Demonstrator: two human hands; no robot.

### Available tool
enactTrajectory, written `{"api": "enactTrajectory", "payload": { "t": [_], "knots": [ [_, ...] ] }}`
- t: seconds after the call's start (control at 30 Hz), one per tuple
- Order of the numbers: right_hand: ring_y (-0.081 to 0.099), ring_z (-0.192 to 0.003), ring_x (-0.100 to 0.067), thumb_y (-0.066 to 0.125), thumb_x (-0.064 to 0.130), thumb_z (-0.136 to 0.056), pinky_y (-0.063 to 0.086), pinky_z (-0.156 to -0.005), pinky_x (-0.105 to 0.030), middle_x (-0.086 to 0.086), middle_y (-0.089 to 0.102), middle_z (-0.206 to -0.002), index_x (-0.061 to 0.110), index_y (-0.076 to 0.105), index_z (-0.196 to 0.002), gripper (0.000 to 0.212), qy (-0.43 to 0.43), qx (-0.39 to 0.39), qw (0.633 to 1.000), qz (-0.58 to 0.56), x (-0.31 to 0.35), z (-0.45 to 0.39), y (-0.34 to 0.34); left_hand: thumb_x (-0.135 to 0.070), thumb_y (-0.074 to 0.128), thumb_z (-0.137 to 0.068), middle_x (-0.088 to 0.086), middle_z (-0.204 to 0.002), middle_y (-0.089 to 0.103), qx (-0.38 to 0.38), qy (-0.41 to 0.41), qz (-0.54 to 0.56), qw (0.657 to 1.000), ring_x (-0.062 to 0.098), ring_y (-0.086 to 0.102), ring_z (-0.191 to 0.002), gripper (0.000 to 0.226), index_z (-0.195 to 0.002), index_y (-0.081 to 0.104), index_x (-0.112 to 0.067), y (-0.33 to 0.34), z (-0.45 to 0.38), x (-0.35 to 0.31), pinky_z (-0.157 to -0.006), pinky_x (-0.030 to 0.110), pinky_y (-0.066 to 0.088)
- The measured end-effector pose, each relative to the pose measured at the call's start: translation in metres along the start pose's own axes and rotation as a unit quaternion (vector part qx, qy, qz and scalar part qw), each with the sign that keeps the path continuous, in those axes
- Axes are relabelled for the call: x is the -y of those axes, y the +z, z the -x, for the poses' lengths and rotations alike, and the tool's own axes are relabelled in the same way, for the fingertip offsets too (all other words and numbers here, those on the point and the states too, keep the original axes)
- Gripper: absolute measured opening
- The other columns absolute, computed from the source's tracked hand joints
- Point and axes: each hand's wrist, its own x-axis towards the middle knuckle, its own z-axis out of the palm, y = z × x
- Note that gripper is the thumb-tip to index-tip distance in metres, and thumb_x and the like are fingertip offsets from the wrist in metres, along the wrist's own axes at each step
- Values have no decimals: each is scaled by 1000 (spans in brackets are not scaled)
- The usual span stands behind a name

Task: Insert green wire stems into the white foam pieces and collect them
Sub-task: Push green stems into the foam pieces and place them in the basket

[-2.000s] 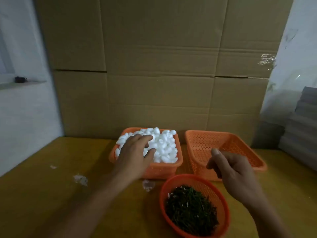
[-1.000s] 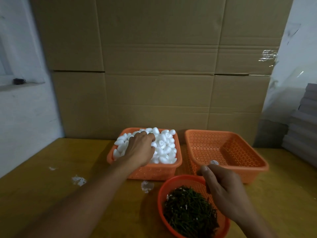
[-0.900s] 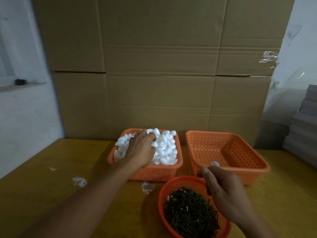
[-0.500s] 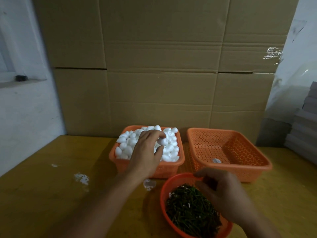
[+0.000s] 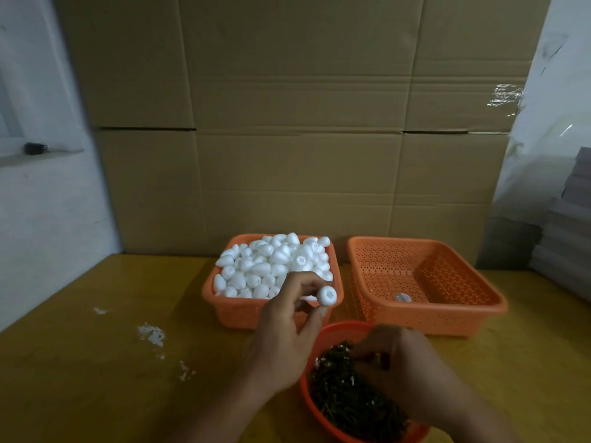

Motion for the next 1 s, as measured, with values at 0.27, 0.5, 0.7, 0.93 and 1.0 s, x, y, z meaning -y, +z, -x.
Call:
{"api": "enactTrajectory", "payload": {
  "t": [0.27,0.5,0.7,0.93,1.0],
  "knots": [
    [62,-94,-4,53,59,-91,55,-84,-30,16,63,-106,39,64,-111,31,17,65,994,92,10,-1,16,-37,46,-104,-10,-101,66,61,-17,22,998,20,66,-93,20,-117,60,-43,4,20,5,-81,43,56],
    [63,-102,-11,50,53,-93,52,-82,-30,14,64,-113,37,58,-118,31,32,45,992,112,15,2,23,-27,74,-87,1,-110,68,104,-80,140,981,25,66,-107,40,-125,63,-35,7,25,11,-94,41,55],
    [62,-90,-6,55,41,-95,56,-79,-28,13,65,-98,31,65,-100,15,76,43,991,106,15,-2,27,-38,69,-92,4,-104,71,75,-99,171,978,21,69,-98,33,-124,62,-34,10,27,9,-86,37,57],
    [66,-90,-8,61,30,-93,58,-81,-30,10,69,-98,29,70,-102,13,101,34,991,81,13,-6,27,-50,63,-93,2,-81,68,48,-161,227,959,15,63,-75,29,-104,71,-25,7,24,4,-68,26,51],
    [66,-89,-7,65,29,-90,58,-81,-29,10,69,-97,30,70,-100,11,101,21,992,74,12,-5,27,-51,66,-89,3,-80,67,30,-192,267,944,15,61,-74,32,-100,73,-21,6,23,3,-66,26,49]
  ]
}}
